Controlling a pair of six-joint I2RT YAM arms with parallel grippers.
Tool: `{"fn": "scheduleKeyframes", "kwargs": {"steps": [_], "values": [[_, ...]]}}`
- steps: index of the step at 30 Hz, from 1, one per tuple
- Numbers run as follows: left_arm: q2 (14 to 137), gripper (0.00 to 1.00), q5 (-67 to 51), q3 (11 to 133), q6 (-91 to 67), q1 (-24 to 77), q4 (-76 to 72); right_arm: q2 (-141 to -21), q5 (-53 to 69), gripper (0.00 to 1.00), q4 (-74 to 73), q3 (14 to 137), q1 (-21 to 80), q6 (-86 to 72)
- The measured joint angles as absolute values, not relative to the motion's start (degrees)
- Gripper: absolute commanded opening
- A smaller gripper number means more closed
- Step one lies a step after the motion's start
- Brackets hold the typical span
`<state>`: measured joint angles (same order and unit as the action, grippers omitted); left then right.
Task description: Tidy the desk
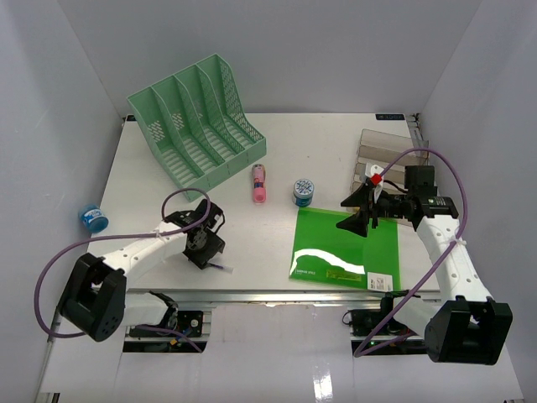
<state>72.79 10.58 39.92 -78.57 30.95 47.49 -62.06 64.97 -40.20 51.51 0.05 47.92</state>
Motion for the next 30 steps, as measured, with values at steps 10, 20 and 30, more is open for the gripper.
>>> {"fn": "scheduleKeyframes", "kwargs": {"steps": [10, 20, 30], "values": [[73.35, 0.58, 10.80, 42.13, -77.79, 30.85, 49.43, -61.47, 66.42, 0.74, -40.12, 50.70, 0.05, 47.90], [71.70, 0.51, 10.90, 39.55, -77.78, 30.85, 49.76, -61.43, 66.65, 0.75, -40.07, 50.50, 0.05, 47.35], [70.42, 0.41, 10.88, 37.57, -77.41, 30.67, 49.11, -61.43, 66.70, 0.75, -40.10, 50.02, 0.05, 46.88]]}}
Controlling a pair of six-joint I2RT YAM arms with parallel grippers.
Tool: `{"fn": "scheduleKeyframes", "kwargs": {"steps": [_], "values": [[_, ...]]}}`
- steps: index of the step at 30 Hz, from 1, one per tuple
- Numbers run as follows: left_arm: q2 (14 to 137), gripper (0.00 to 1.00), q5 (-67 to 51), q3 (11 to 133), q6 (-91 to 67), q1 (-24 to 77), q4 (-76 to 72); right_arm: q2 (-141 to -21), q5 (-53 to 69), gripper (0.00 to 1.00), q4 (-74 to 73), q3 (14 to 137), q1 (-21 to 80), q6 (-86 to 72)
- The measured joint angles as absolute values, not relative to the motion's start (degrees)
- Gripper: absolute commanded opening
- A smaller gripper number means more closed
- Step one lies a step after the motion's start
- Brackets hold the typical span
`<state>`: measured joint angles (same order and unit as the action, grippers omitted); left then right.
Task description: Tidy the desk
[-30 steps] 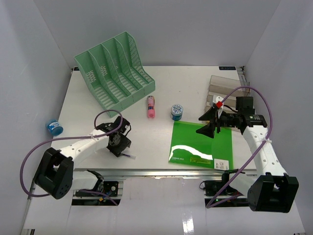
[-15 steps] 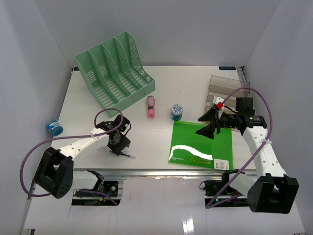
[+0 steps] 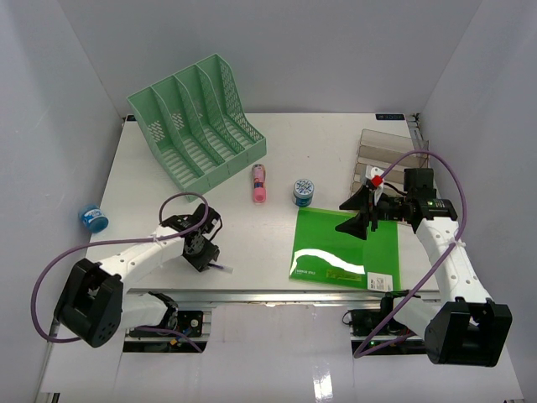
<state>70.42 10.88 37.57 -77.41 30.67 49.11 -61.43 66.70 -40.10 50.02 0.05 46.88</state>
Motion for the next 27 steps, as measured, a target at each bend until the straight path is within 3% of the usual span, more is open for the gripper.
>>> {"fn": "scheduleKeyframes", "kwargs": {"steps": [13, 19, 27], "values": [[75.48, 0.21, 10.65, 38.26, -75.35, 29.70, 46.60, -60.16, 66.72, 0.75, -40.12, 49.76, 0.05, 46.68], [75.64, 0.00, 9.20, 38.39, -73.50, 29.47, 45.17, -59.75, 67.10, 0.81, -40.24, 49.76, 0.05, 46.71], [70.47, 0.00, -1.66, 38.40, -63.14, 30.26, 34.43, -60.16, 67.58, 0.86, -39.25, 49.76, 6.13, 40.73]]}}
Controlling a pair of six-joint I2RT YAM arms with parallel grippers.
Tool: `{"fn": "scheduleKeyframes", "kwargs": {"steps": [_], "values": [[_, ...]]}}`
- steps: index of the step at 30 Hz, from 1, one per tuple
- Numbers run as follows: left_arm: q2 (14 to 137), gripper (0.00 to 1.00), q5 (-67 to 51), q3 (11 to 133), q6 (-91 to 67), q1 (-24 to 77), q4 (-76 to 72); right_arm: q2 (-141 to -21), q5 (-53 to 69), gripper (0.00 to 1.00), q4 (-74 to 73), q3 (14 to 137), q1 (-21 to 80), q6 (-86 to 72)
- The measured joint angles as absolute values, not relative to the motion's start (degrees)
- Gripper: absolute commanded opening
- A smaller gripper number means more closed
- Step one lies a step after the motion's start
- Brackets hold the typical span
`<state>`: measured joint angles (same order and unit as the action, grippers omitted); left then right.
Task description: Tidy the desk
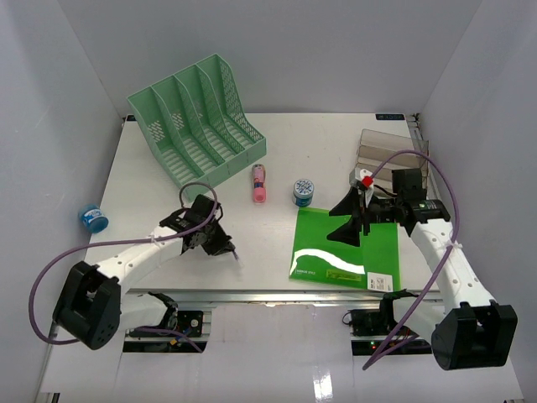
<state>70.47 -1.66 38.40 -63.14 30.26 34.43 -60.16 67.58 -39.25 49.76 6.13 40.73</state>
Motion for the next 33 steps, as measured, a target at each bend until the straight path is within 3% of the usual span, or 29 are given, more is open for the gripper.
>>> {"fn": "scheduleKeyframes", "kwargs": {"steps": [7, 15, 18, 28, 30, 33], "values": [[65.14, 0.00, -16.23, 36.48, -54.21, 37.45, 6.36, -65.63, 65.23, 0.87, -28.17, 50.04, 12.63, 16.79], [76.03, 0.00, -23.03, 37.85, -50.63, 45.47, -20.00, -69.15, 55.44, 0.83, -12.69, 49.80, 16.04, -14.24], [80.09, 0.00, -23.93, 39.97, -50.28, 47.01, -24.67, -69.14, 53.61, 0.75, -7.75, 49.18, 16.15, -20.59], [84.45, 0.00, -24.30, 43.92, -50.43, 47.78, -32.36, -69.17, 50.42, 0.25, -1.29, 47.34, 16.20, -27.38], [85.06, 0.08, -24.14, 43.92, -50.64, 47.77, -32.76, -69.23, 50.61, 0.16, -0.86, 47.25, 16.31, -27.82], [86.06, 0.37, -24.08, 43.94, -51.09, 47.77, -33.76, -69.39, 50.76, 0.11, -0.23, 47.09, 16.43, -27.68]]}}
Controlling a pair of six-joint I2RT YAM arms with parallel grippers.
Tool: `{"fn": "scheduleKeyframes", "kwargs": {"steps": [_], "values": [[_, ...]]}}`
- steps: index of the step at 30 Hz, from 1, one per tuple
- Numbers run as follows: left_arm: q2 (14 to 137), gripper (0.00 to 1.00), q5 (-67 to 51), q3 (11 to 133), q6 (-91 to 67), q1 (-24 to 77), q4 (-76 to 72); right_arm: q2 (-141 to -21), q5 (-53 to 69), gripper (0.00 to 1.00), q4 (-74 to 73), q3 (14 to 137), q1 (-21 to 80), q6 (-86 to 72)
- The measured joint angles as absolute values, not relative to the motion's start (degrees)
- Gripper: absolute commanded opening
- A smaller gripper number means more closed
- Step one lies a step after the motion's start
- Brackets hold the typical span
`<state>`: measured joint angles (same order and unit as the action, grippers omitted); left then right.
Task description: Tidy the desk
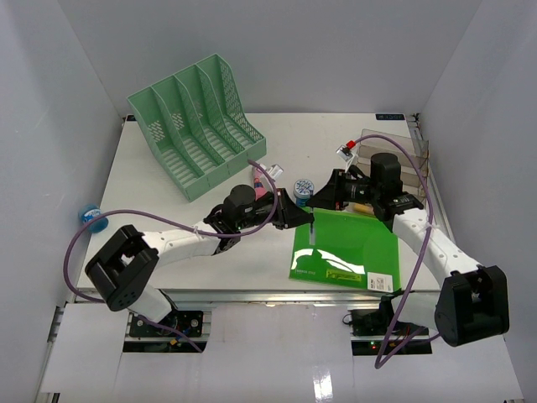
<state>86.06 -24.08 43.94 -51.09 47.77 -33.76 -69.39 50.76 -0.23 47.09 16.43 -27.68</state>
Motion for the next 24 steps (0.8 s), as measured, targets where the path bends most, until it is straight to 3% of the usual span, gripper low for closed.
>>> {"fn": "scheduleKeyframes", "kwargs": {"steps": [4, 9, 13, 16, 24], "values": [[87.11, 0.67, -24.29, 44.65, -51.73, 47.80, -33.83, -69.74, 51.24, 0.08, 0.29, 47.05, 16.43, -26.34], [87.99, 0.88, -25.14, 46.07, -50.96, 47.83, -33.40, -70.02, 52.21, 0.08, -1.19, 47.64, 16.39, -20.83], [87.46, 0.97, -26.42, 47.77, -44.87, 47.79, -28.44, -72.04, 50.33, 0.08, -11.42, 55.31, 15.50, -5.88], [83.90, 0.98, -25.64, 48.10, -38.66, 47.79, -20.46, -73.23, 45.49, 0.08, -16.31, 60.88, 12.87, 5.19], [64.44, 0.98, -18.25, 42.17, -25.37, 47.27, -6.19, -84.45, 21.37, 0.08, -17.99, 71.11, 7.81, 25.61]]}}
